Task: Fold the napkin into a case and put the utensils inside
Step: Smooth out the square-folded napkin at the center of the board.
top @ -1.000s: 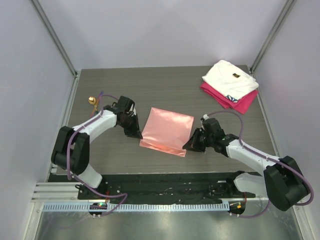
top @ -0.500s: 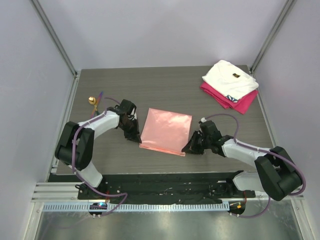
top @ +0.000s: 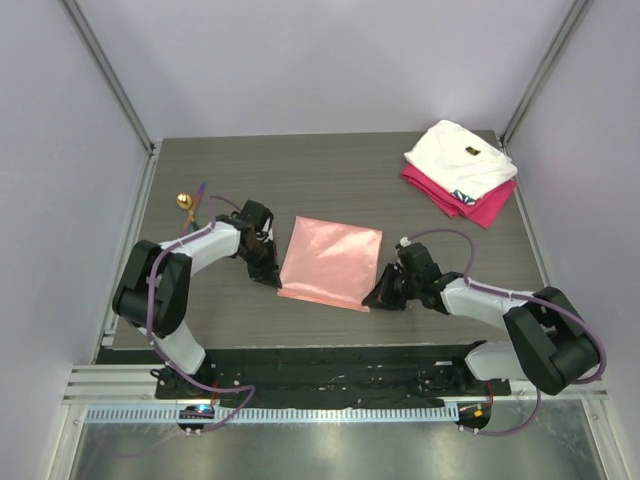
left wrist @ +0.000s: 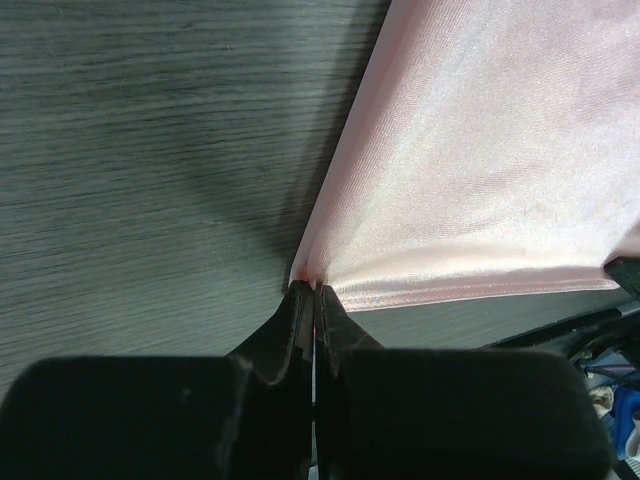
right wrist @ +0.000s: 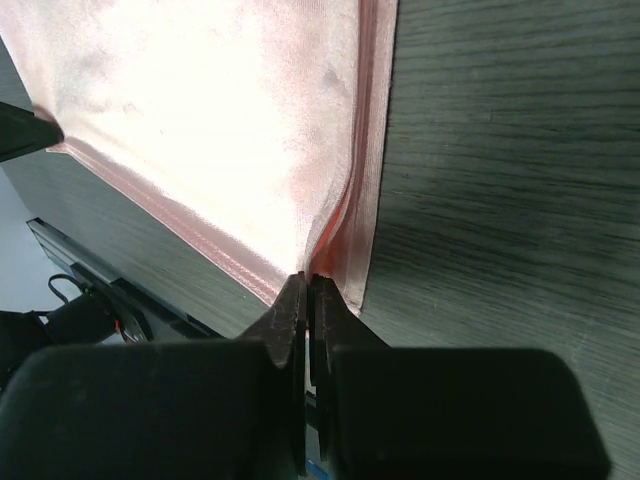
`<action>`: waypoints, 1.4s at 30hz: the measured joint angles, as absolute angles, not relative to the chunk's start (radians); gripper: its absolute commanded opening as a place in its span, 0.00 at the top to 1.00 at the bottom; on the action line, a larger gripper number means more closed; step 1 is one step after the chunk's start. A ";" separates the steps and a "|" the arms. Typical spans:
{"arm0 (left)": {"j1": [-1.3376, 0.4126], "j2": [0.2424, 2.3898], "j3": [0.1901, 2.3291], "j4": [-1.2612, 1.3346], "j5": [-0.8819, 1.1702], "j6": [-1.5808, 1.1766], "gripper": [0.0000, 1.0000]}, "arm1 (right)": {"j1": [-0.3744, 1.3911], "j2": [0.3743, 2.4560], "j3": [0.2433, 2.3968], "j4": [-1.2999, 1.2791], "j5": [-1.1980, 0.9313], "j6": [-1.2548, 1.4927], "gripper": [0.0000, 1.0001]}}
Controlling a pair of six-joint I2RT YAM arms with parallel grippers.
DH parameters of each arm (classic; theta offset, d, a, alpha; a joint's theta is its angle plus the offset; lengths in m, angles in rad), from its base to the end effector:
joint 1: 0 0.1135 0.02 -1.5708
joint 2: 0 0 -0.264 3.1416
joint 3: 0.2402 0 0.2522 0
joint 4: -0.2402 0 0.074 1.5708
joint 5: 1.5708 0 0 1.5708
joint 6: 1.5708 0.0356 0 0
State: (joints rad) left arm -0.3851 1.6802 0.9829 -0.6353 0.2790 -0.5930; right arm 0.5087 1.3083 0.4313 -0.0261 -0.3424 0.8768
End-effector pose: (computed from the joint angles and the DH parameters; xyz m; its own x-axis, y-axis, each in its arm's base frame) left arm 0.2750 -0.1220 0.1594 -0.9823 -0.1815 -0.0461 -0.1539 0.9226 -0.3538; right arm 0.1871 0.1180 0.1341 -0.9309 0.3100 -0.1934 0.1176 0.7554 0.6446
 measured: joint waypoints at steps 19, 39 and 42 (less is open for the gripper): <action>-0.385 1.620 0.983 -0.688 0.216 -0.591 0.69 | 0.509 1.311 0.434 -0.027 -0.343 0.856 0.63; -0.439 1.609 0.924 -0.566 0.352 -0.670 0.84 | 0.535 1.203 0.588 -0.311 -0.206 0.717 0.58; -0.443 1.609 0.902 -0.550 0.355 -0.677 0.84 | 0.556 1.219 0.594 -0.292 -0.219 0.717 0.66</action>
State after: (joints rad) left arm -0.4431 1.6093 0.9024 -0.5495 0.3550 -0.6773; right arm 0.5556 1.2190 0.5941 -0.2916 -0.2188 0.7174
